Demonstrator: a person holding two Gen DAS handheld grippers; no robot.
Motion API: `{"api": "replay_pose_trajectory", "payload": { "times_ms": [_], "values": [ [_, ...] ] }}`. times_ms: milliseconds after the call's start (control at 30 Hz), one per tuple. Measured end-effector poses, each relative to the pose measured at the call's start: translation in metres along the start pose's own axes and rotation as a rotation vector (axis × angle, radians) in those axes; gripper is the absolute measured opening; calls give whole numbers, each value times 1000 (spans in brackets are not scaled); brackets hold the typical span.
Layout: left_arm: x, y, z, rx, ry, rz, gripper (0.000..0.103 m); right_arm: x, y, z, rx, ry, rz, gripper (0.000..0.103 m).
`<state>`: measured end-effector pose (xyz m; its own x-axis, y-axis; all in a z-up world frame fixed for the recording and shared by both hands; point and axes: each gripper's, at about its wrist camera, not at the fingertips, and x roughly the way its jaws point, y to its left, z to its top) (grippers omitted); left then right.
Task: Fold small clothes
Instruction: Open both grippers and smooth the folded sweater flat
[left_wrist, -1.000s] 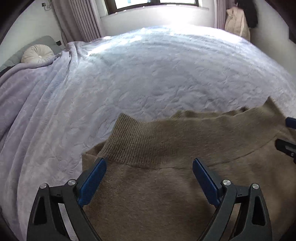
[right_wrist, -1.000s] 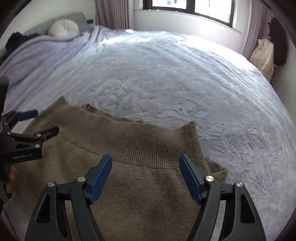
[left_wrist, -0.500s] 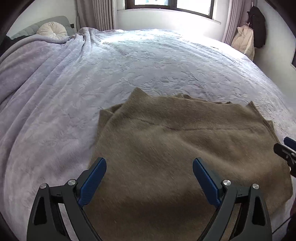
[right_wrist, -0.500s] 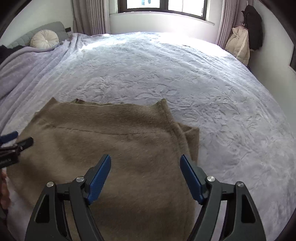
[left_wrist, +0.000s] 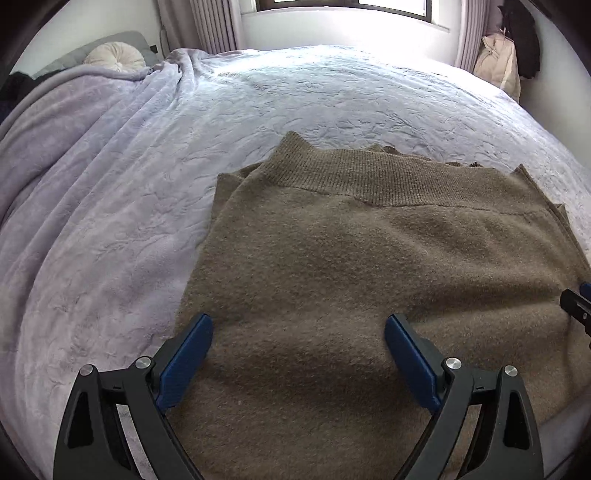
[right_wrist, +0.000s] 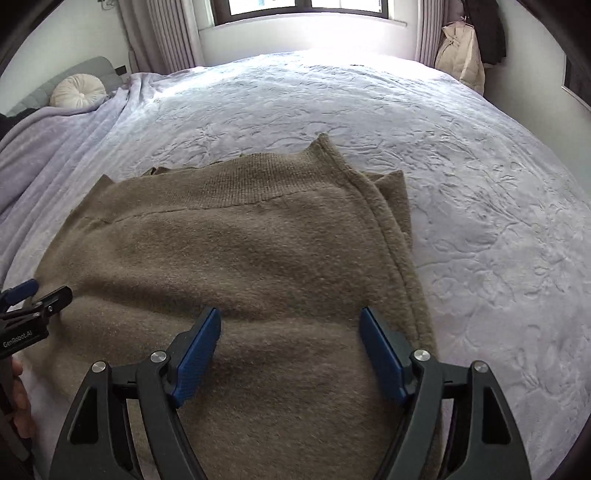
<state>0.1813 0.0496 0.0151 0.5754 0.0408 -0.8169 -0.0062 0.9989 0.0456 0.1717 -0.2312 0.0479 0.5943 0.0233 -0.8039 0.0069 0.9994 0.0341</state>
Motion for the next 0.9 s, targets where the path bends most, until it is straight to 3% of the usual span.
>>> {"api": "replay_pose_trajectory", "payload": {
  "times_ms": [133,267,400,500,633,900],
  "values": [
    [-8,11,-9,-55,24,-12,95,-14,-4,-5,-7,7,-84,80],
    [-32,10,-20,-68,-23,-26,95,-42,0,-15,17,-48,-53,80],
    [-40,3,-26,-67,-38,-50,95,-57,23,-23,-54,-87,-14,80],
    [-30,0,-33,-53,4,-29,95,-47,37,-30,-93,-38,-8,80],
    [-14,0,-49,-32,59,1,95,-19,39,-46,-110,101,-34,80],
    [-21,2,-65,-20,43,-10,95,-26,37,-60,-130,84,-18,81]
  ]
}}
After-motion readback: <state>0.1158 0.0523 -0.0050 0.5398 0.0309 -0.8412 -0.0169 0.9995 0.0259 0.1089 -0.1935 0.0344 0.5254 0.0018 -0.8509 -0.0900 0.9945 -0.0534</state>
